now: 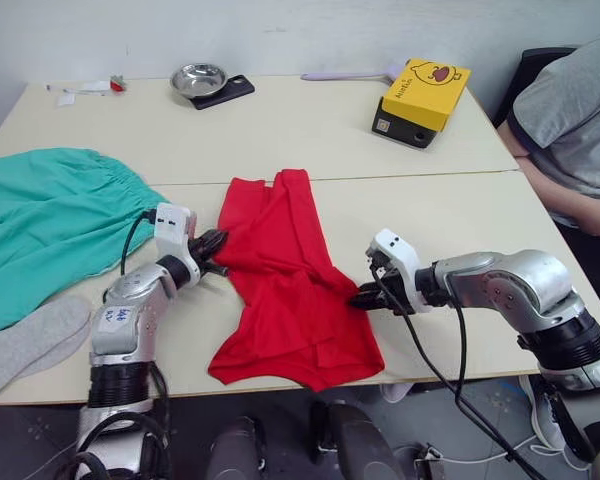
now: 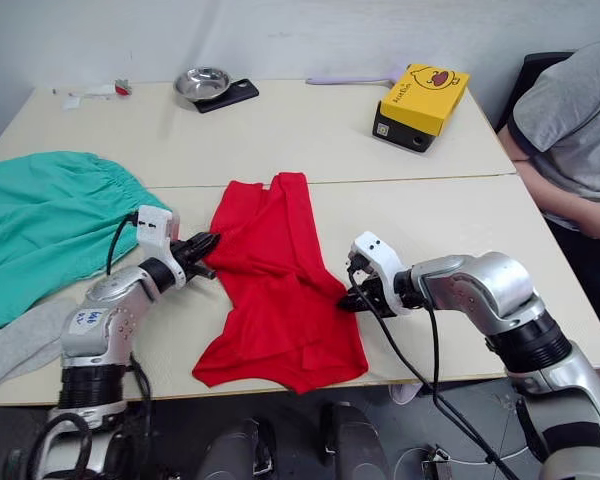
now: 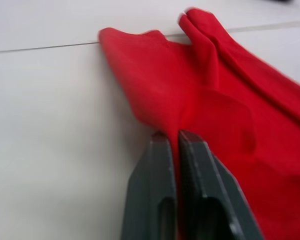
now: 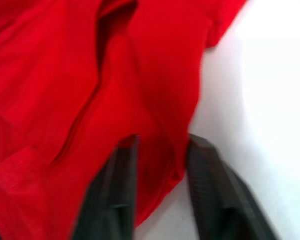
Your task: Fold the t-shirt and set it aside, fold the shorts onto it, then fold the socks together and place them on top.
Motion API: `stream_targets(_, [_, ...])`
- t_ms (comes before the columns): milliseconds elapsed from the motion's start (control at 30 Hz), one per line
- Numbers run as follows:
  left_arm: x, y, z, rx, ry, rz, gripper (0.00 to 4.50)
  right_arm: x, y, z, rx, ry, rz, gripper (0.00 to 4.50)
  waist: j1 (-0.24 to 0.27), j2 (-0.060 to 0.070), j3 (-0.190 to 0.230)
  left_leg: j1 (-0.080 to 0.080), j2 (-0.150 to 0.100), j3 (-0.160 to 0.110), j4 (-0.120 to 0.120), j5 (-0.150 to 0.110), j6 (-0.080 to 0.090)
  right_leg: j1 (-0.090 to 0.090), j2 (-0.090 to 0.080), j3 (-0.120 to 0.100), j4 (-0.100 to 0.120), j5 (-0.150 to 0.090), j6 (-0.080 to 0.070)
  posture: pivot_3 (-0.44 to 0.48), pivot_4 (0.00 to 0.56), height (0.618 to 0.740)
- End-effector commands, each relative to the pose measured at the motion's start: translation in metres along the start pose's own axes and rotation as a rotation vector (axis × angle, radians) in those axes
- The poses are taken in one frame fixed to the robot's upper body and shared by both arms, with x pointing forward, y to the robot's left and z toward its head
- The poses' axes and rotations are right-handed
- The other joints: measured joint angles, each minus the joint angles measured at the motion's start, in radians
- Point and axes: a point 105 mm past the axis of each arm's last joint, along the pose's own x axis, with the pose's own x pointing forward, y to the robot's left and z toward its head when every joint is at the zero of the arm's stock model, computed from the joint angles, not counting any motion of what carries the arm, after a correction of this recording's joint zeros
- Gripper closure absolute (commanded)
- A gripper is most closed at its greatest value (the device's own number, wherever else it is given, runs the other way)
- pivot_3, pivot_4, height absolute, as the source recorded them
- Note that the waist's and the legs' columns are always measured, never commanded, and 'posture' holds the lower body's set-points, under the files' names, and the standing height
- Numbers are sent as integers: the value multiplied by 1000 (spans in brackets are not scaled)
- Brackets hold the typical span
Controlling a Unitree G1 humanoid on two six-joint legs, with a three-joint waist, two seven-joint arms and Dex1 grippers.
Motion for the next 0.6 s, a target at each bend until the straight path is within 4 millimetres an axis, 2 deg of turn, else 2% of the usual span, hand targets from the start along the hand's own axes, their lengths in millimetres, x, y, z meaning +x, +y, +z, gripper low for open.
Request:
stream_targets(33, [-17, -2, 6, 215, -21, -99, 2828, -31, -1, 10, -146, -102, -11, 1742, 2, 1, 0, 0, 0, 0, 0, -1, 0, 0, 0, 0, -1, 0, 0, 0, 150, 740])
stream_targets(100, [-27, 2, 7, 276, -23, -126, 2157, -41, -1, 5, -238, -124, -10, 999, 3, 1, 1, -2, 0, 0, 0, -3, 2, 0, 0, -1, -3, 0, 0, 0, 150, 740])
stream_targets(133, [-35, 2, 8, 338, -32, -163, 1839, -48, -5, 0, -360, -133, -31, 639, 4, 1, 1, -2, 0, 0, 0, -3, 3, 0, 0, -1, -4, 0, 0, 0, 150, 740])
stream_targets(200, [-50, -2, 7, 458, -32, -238, 1157, -58, -5, -22, -643, -47, -19, 0, 6, 2, 1, -3, 0, -1, 0, -7, 5, 1, 0, -2, -7, 0, 0, 0, 150, 740])
stream_targets(300, [-66, -8, 1, 623, -27, -360, 121, -62, -12, -33, -834, -67, -40, 0, 2, 3, 2, -3, 0, 2, 0, -10, 6, 1, 0, -2, -10, -1, 1, 0, 150, 740])
stream_targets(467, [-86, -24, -18, 878, -4, -618, 19, -55, -14, -48, -1144, -100, 2, 0, -2, 5, 3, 0, 1, 8, 1, -11, 6, 1, 0, 2, -10, -1, 1, 0, 150, 740])
stream_targets(600, [-86, -29, -30, 1075, -18, -749, 19, -47, -11, -56, -1308, -164, 51, 0, 0, 6, 3, 2, 1, 9, 1, -11, 5, 1, 0, 3, -8, -1, 1, 0, 150, 740])
